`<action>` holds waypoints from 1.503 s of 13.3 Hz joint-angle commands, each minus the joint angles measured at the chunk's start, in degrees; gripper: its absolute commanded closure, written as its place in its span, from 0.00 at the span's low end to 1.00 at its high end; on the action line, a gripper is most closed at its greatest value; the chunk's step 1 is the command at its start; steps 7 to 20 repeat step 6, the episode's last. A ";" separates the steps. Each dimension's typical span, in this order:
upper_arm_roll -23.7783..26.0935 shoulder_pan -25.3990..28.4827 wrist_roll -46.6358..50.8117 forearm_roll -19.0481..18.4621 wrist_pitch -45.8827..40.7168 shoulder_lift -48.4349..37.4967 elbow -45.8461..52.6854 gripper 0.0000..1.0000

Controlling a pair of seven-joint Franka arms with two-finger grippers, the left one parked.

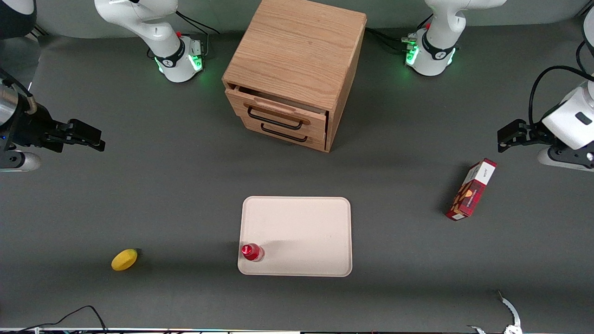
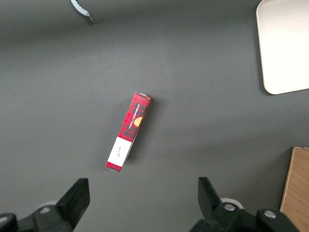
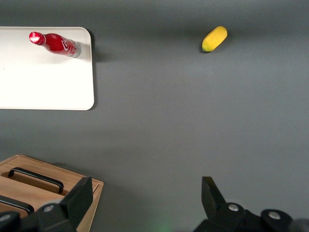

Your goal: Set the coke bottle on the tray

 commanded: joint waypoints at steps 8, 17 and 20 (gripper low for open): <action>-0.71 -0.07 2.56 1.21 0.55 -0.75 -0.80 0.00; -0.71 -0.07 2.56 1.21 0.55 -0.75 -0.80 0.00; -0.71 -0.07 2.56 1.21 0.55 -0.75 -0.80 0.00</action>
